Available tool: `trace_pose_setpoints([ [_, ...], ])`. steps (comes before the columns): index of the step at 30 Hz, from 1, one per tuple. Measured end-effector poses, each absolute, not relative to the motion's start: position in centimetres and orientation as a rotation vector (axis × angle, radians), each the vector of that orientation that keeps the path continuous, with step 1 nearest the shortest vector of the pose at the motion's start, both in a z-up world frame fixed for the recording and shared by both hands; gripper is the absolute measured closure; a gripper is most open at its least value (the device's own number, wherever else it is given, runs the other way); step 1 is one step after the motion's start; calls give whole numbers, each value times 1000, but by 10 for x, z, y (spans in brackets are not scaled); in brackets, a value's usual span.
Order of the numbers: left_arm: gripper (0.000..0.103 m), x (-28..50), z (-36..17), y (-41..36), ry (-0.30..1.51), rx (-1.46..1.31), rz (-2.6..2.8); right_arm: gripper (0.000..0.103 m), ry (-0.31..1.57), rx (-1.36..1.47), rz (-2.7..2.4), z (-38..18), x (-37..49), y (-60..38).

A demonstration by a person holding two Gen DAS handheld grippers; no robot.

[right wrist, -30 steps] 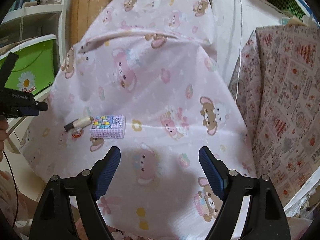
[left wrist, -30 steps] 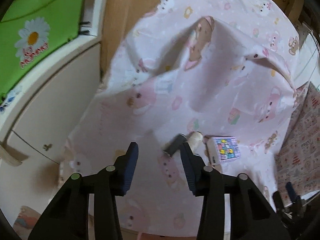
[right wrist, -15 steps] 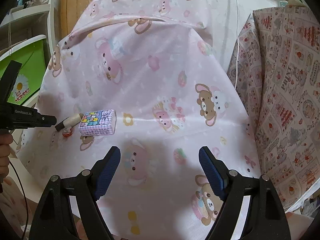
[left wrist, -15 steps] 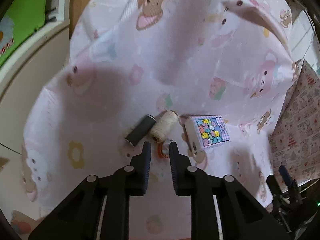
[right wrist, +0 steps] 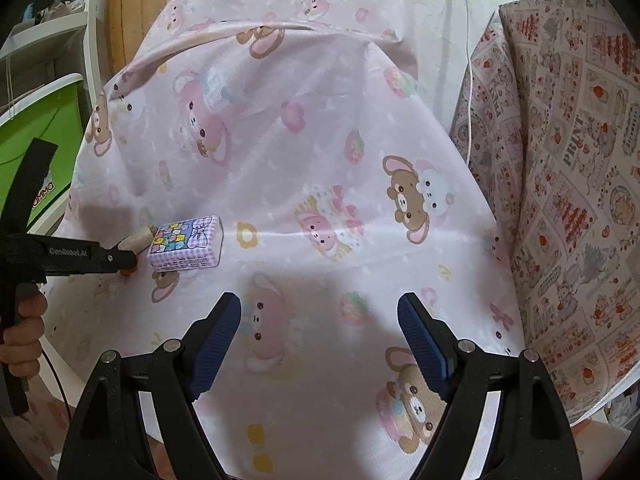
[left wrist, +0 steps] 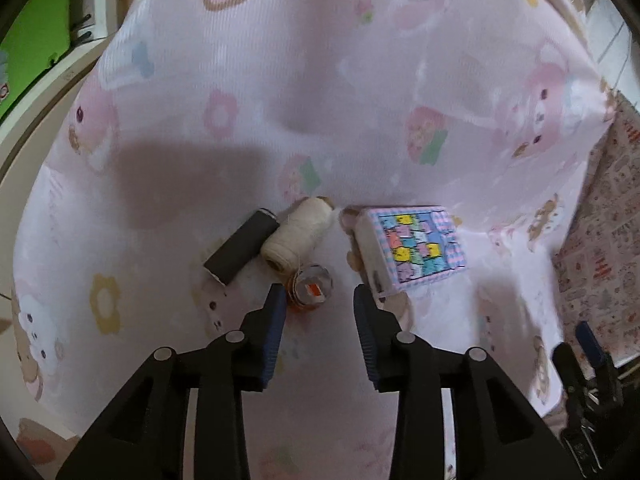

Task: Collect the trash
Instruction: 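Lower the left tool toward the small red-and-silver cap beside the thread spools, then grasp the red-and-silver cap with the left tool while the right tool grasps the purple box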

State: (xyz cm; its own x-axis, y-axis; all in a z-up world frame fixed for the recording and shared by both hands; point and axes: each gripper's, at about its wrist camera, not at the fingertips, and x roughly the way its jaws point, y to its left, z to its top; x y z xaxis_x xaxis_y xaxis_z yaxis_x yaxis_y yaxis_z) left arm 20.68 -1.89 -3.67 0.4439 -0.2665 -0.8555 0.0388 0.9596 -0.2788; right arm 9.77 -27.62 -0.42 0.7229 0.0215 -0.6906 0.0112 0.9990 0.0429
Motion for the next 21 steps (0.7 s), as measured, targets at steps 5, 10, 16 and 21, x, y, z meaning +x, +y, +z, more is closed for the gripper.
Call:
trace_pose_setpoints([
  [5, 71, 206, -38, -29, 1060, -132, -142, 21, 762, 51, 1, -4, 97, -280],
  [10, 75, 205, -42, -39, 1063, -114, -151, 21, 767, 50, 0, -5, 97, -280],
  [16, 88, 206, -44, -39, 1059, -134, -145, 21, 767, 47, 1, -6, 97, -279],
  [21, 89, 195, -27, -36, 1001, -89, -124, 21, 769, 49, 9, -6, 97, -278],
])
